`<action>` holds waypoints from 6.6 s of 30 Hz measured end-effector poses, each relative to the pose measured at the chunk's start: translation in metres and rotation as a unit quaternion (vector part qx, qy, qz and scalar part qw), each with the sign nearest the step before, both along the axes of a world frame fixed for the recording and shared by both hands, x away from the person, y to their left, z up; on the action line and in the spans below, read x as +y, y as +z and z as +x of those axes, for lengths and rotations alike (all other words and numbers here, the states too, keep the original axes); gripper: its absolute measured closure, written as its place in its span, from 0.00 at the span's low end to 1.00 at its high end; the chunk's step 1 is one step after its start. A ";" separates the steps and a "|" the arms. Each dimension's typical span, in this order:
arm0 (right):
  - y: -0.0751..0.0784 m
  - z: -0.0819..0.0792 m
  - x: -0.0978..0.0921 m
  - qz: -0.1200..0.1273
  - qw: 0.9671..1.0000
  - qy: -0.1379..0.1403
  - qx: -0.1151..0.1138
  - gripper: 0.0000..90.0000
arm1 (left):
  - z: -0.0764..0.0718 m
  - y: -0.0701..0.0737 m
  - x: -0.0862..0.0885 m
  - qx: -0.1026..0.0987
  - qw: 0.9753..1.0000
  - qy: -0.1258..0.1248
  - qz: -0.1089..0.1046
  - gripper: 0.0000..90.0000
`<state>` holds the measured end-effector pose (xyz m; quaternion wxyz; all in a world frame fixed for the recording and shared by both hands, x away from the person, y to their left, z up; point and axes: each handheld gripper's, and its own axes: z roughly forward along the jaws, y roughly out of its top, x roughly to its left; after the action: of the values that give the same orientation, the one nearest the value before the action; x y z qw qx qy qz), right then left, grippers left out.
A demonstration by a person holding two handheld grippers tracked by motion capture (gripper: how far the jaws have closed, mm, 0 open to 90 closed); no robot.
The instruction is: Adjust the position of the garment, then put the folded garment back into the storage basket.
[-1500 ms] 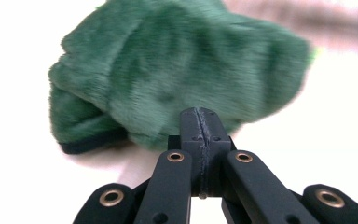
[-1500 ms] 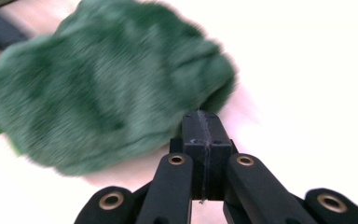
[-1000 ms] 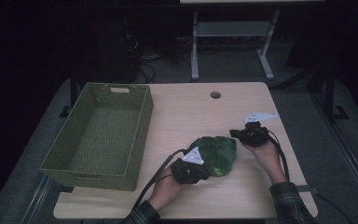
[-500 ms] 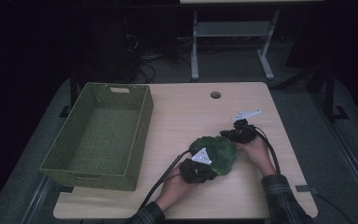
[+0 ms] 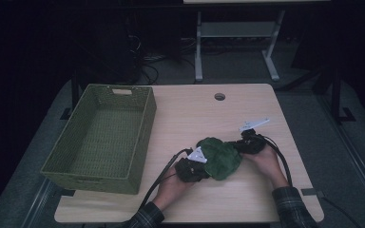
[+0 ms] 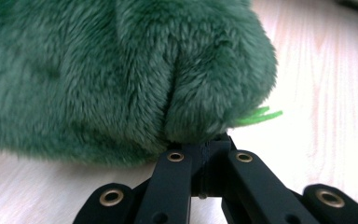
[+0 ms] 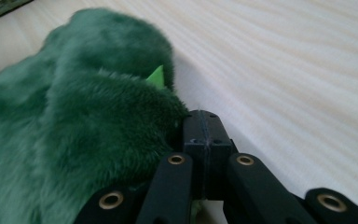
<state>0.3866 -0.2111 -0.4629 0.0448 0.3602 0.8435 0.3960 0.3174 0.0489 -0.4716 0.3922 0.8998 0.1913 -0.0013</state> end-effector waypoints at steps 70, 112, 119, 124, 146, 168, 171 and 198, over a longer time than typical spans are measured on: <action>-0.020 -0.093 -0.069 -0.064 0.989 -0.120 -0.065 0.15 | 0.016 0.067 0.001 -0.063 0.995 -0.022 0.068 0.17; -0.020 -0.093 -0.069 -0.064 0.988 -0.124 -0.066 0.17 | 0.035 0.022 -0.022 -0.005 0.987 -0.072 0.144 0.51; -0.020 -0.093 -0.069 -0.064 0.988 -0.126 -0.066 0.17 | 0.036 0.023 -0.021 0.011 0.989 -0.066 0.134 0.73; -0.020 -0.093 -0.069 -0.064 0.988 -0.125 -0.067 0.17 | 0.037 0.023 -0.019 0.021 0.990 -0.059 0.125 0.73; -0.020 -0.093 -0.069 -0.064 0.988 -0.127 -0.065 0.17 | 0.038 0.106 0.002 0.002 0.995 -0.004 0.102 0.71; -0.020 -0.092 -0.069 -0.065 0.987 -0.133 -0.063 0.15 | 0.047 0.169 0.095 -0.016 0.993 0.089 0.079 0.71; -0.020 -0.092 -0.069 -0.065 0.987 -0.133 -0.063 0.15 | 0.047 0.173 0.110 -0.019 0.991 0.106 0.075 0.71; -0.021 -0.089 -0.068 -0.078 0.984 -0.150 -0.050 0.00 | 0.034 0.158 0.244 -0.024 0.961 0.258 0.094 0.70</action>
<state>0.2978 -0.2795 -0.4839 0.1733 0.4577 0.8050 0.3355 0.3511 0.2933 -0.3131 0.2971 0.8528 0.4063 0.1396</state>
